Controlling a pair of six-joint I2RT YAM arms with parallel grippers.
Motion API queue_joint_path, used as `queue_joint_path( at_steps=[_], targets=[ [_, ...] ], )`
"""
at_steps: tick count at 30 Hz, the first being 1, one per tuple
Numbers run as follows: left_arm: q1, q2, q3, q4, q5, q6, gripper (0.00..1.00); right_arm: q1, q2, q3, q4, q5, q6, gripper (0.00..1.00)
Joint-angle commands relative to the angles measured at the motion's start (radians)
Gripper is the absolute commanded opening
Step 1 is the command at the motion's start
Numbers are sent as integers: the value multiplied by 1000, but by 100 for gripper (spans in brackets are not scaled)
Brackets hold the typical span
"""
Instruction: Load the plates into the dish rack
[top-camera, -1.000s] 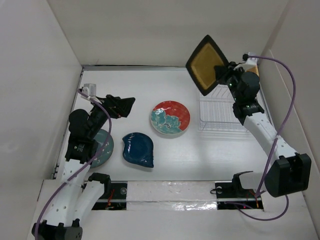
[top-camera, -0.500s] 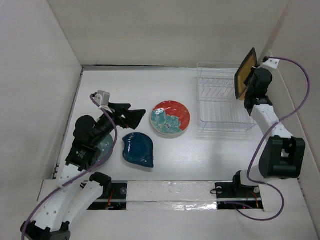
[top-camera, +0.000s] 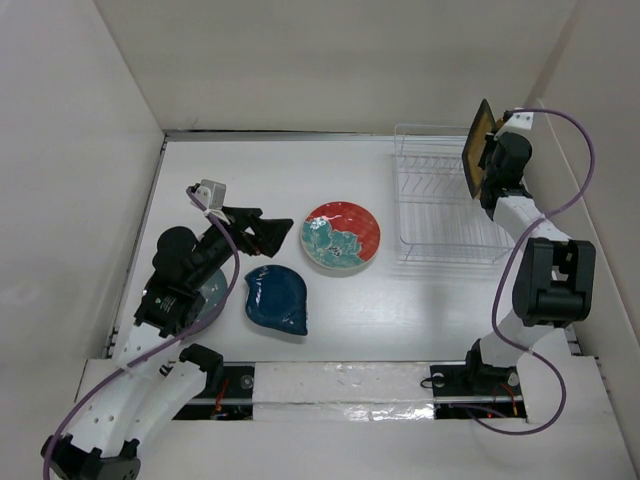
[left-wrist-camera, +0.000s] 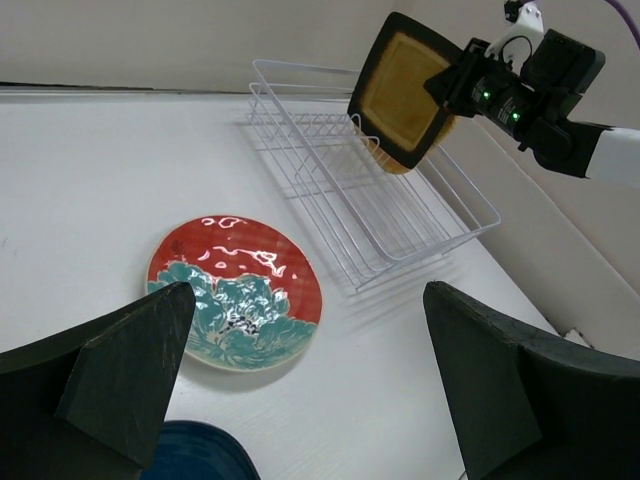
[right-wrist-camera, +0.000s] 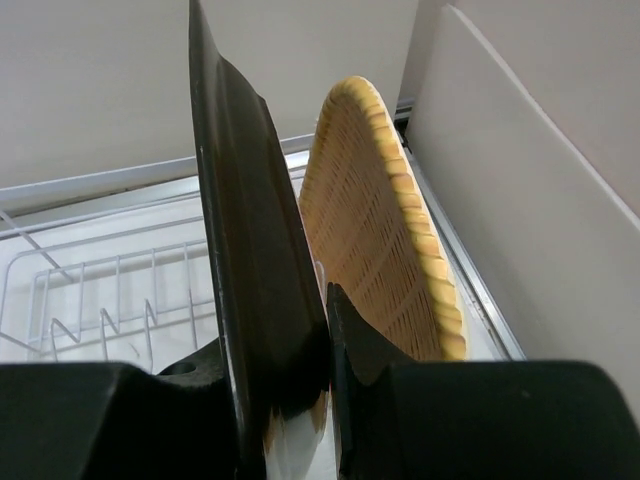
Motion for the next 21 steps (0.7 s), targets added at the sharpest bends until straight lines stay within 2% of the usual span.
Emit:
queue_joint_path(
  at_steps=[1,14,21],
  targets=[
    [-5,13,9,30,-4,17,99,-7,-8,99,269,-6,-38,0],
    [-5,53,14,22,-29,26,99,-7,83,58,404,-9,40,0],
    [-5,56,12,26,-21,26,99,13,86,-37,453,-4,34,0]
  ],
)
